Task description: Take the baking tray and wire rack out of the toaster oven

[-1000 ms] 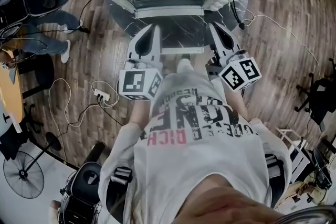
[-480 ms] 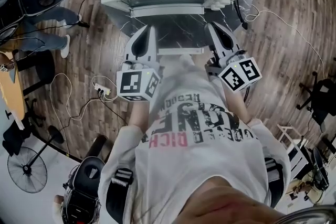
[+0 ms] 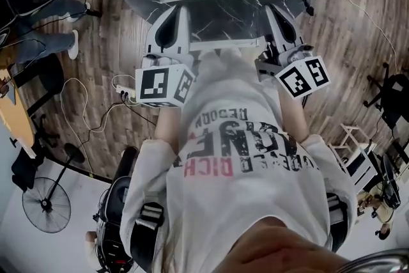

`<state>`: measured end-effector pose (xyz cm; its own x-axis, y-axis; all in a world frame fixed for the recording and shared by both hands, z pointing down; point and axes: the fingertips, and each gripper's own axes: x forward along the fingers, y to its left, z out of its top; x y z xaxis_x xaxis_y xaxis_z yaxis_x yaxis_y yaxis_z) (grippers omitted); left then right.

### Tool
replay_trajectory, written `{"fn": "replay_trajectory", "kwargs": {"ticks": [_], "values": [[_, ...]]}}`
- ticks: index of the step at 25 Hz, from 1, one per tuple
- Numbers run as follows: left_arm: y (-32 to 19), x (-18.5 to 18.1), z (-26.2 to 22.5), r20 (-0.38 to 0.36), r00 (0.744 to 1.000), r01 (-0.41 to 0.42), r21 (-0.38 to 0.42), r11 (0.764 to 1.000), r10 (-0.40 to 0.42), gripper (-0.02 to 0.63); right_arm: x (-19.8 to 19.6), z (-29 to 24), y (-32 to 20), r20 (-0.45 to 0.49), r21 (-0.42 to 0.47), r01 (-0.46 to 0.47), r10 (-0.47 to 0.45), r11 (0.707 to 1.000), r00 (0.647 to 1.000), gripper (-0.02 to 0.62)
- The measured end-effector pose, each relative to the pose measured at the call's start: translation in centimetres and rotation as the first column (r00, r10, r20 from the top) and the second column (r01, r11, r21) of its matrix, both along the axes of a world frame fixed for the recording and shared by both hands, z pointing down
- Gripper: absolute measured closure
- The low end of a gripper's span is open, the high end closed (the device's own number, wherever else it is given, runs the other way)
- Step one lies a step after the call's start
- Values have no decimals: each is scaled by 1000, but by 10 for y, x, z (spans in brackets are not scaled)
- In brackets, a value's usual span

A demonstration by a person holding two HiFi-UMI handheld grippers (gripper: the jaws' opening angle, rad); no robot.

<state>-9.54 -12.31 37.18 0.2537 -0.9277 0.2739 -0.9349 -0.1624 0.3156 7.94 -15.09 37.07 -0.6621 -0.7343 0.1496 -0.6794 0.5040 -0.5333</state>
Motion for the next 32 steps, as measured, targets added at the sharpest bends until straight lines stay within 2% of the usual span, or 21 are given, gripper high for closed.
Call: {"fn": "replay_trajectory", "kwargs": {"ticks": [6, 13, 24, 26, 29, 30, 32], "values": [[-2, -15, 8, -57, 998, -32, -27, 999, 30, 603, -22, 10, 2, 1, -18, -7, 7, 1000, 1000, 594], [1, -28, 16, -74, 997, -27, -49, 998, 24, 603, -32, 20, 6, 1, -47, -19, 19, 999, 1000, 594], [3, -35, 31, -98, 994, -66, -77, 995, 58, 603, -33, 20, 8, 19, -42, -76, 77, 996, 997, 594], [1, -37, 32, -133, 990, -63, -82, 995, 51, 603, -33, 20, 9, 14, -42, -82, 83, 996, 996, 594], [-6, -40, 40, -224, 974, -62, -99, 993, 38, 603, -35, 20, 7, 5, -37, -84, 84, 996, 996, 592], [-9, -41, 45, -263, 964, -64, -113, 992, 32, 586, -36, 21, 6, 3, -36, -85, 85, 996, 996, 592], [-17, -41, 60, -350, 937, -66, -153, 986, 8, 500, -37, 26, 4, -2, -40, -89, 89, 995, 996, 591]]}}
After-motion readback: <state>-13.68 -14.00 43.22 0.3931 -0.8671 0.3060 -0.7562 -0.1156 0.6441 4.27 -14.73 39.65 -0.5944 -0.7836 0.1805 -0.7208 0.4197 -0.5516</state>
